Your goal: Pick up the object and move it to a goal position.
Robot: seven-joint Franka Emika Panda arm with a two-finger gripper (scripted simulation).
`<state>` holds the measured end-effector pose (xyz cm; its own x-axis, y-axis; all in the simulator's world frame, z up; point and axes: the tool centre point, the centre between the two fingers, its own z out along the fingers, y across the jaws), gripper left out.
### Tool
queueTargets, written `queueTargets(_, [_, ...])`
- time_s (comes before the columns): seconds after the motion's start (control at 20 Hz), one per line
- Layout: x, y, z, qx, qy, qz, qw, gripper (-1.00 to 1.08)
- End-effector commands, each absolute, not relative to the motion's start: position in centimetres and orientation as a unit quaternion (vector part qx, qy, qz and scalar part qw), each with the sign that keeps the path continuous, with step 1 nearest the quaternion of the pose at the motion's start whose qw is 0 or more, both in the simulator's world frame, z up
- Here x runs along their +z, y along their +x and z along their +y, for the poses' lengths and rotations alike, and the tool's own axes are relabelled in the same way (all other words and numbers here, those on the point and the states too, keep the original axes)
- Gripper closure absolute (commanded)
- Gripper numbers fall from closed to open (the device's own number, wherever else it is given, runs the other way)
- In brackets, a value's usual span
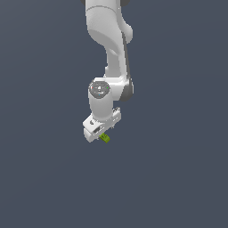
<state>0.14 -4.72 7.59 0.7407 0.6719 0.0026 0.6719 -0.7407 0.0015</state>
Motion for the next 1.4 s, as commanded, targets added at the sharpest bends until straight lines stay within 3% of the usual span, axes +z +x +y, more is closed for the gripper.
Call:
queueTargets(0.0, [7.1,0.0,-5.0,0.001,0.925,0.379,0.0,-0.92])
queueTargets(0.7, [6.0,-0.2,-5.5,0.0,0.913,0.407,0.0,-0.92])
queueTargets(1.35, [1.3,-0.2,-5.5,0.0,0.912,0.409,0.0,-0.92])
